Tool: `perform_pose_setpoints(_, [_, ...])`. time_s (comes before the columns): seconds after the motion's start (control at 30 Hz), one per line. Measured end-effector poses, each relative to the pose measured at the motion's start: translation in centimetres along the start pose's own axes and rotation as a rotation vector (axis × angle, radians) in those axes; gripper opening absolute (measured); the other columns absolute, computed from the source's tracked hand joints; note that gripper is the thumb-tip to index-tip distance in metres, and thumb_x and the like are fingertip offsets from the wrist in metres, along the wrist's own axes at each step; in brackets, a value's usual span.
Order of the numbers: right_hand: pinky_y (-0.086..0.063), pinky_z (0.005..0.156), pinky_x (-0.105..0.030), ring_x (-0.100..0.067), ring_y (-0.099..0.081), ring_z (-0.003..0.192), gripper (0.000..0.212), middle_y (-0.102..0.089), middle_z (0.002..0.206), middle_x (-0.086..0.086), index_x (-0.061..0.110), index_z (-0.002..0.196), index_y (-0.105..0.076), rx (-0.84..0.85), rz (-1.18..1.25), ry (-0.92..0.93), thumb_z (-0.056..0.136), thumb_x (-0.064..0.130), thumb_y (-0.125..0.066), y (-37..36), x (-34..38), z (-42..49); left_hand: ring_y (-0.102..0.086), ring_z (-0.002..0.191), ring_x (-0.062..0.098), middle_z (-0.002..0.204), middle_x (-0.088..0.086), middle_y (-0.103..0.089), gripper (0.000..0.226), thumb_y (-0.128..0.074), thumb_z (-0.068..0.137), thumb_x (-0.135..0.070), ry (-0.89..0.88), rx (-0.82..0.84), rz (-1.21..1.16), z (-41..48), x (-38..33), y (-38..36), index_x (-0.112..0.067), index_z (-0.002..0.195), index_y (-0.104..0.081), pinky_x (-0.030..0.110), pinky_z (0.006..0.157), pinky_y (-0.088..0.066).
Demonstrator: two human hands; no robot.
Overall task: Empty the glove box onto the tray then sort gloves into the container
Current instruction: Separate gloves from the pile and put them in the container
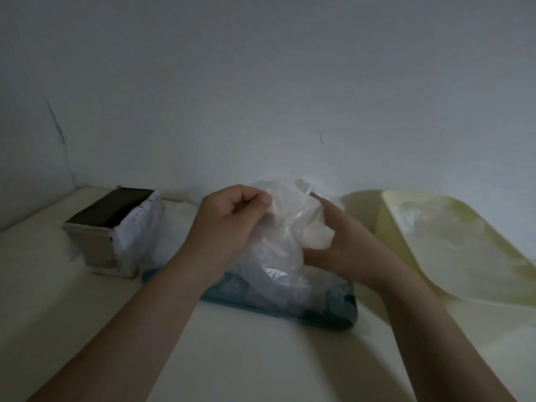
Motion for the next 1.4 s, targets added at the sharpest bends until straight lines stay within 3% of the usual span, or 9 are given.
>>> perform_pose_setpoints(0.17, [-0.053,0.098,-0.022,0.003,-0.065,0.115,0.079,-0.07,0.126,0.019,0.035,0.136,-0.063,-0.053,0.342,0.056,0.063,0.043,-0.092,2.1,3.6,-2.7,-0.071,0.085,0.021,0.094,0.012,-0.075,0.011,-0.069,0.095,-0.015,0.284,0.242,-0.311,-0.8,2.1,-1.8,-0.009,0.096,-0.078,0.032,0.072,-0.057])
perform_pose_setpoints(0.33, [-0.058,0.074,-0.032,-0.024,-0.073,0.08,0.007,-0.078,0.087,-0.015,0.008,0.092,-0.08,-0.114,0.552,0.111,0.086,0.008,-0.078,1.8,3.8,-2.8,-0.071,0.093,0.025,0.1,0.013,-0.075,0.015,-0.064,0.099,-0.015,0.267,0.281,-0.337,-1.7,2.2,-2.6,-0.005,0.106,-0.074,0.032,0.077,-0.06])
perform_pose_setpoints(0.5, [-0.059,0.069,-0.038,-0.022,-0.069,0.069,0.017,-0.074,0.08,-0.017,0.001,0.089,-0.077,-0.101,0.499,0.143,0.082,-0.013,-0.073,1.3,4.2,-2.6,-0.068,0.121,0.03,0.125,0.017,-0.072,0.052,-0.058,0.102,-0.052,0.341,0.496,-0.243,-2.5,2.7,-3.5,-0.008,0.127,-0.071,0.042,0.103,-0.052])
perform_pose_setpoints(0.6, [-0.062,0.067,-0.038,-0.03,-0.072,0.073,0.017,-0.077,0.083,-0.015,0.003,0.09,-0.078,-0.107,0.461,0.151,0.083,-0.012,-0.075,1.1,4.3,-2.6,-0.072,0.103,0.026,0.107,0.013,-0.076,0.038,-0.072,0.089,-0.046,0.243,0.461,-0.125,-2.2,2.5,-3.0,-0.012,0.105,-0.078,0.039,0.09,-0.056])
perform_pose_setpoints(0.77, [-0.062,0.069,-0.036,-0.023,-0.072,0.071,0.012,-0.078,0.081,-0.01,0.004,0.085,-0.079,-0.168,0.436,0.115,0.08,-0.007,-0.079,1.8,4.2,-2.7,-0.064,0.076,0.018,0.082,0.001,-0.069,0.065,-0.069,0.065,-0.086,0.374,0.444,0.022,-1.8,2.7,-2.3,-0.022,0.073,-0.074,0.035,0.078,-0.048])
perform_pose_setpoints(0.93, [-0.053,0.062,-0.014,-0.007,-0.069,0.063,0.006,-0.075,0.07,0.007,0.017,0.083,-0.079,-0.167,0.201,0.167,0.085,0.014,-0.083,2.0,5.6,-3.5,-0.076,0.092,0.01,0.094,-0.006,-0.08,0.01,-0.077,0.093,-0.03,0.122,0.442,0.309,-2.2,1.7,-2.2,-0.023,0.098,-0.081,0.029,0.088,-0.059])
perform_pose_setpoints(1.1, [-0.061,0.067,-0.027,-0.013,-0.071,0.067,0.009,-0.075,0.073,0.009,0.022,0.082,-0.075,-0.184,0.096,0.1,0.087,0.019,-0.081,2.6,4.4,-3.1,-0.077,0.086,0.009,0.09,-0.003,-0.081,0.022,-0.065,0.094,-0.005,0.167,0.489,0.427,-2.1,2.2,-1.0,-0.021,0.098,-0.08,0.019,0.067,-0.055])
perform_pose_setpoints(1.3, [-0.064,0.082,-0.042,-0.011,-0.075,0.082,0.026,-0.077,0.091,0.004,0.021,0.112,-0.073,-0.41,0.288,0.025,0.101,0.041,-0.061,3.5,2.4,-2.6,-0.077,0.088,0.037,0.094,0.021,-0.078,0.015,-0.063,0.096,0.005,0.27,0.396,0.08,-1.4,2.2,-0.5,-0.001,0.105,-0.074,0.049,0.086,-0.059])
perform_pose_setpoints(1.4, [-0.06,0.092,-0.046,-0.021,-0.076,0.098,0.062,-0.079,0.106,-0.004,0.016,0.12,-0.07,-0.214,0.665,-0.052,0.086,0.067,-0.062,2.3,2.2,-2.4,-0.076,0.088,0.036,0.101,0.024,-0.076,0.016,-0.06,0.098,0.002,0.327,0.313,-0.289,-1.4,2.3,-1.3,0.001,0.109,-0.07,0.044,0.077,-0.063])
Point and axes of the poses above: each hand's wrist, its own z-axis towards the middle knuckle, its own y-axis out of the back of the hand, x = y × z, the point moved 7 cm from there along z, towards the middle knuckle
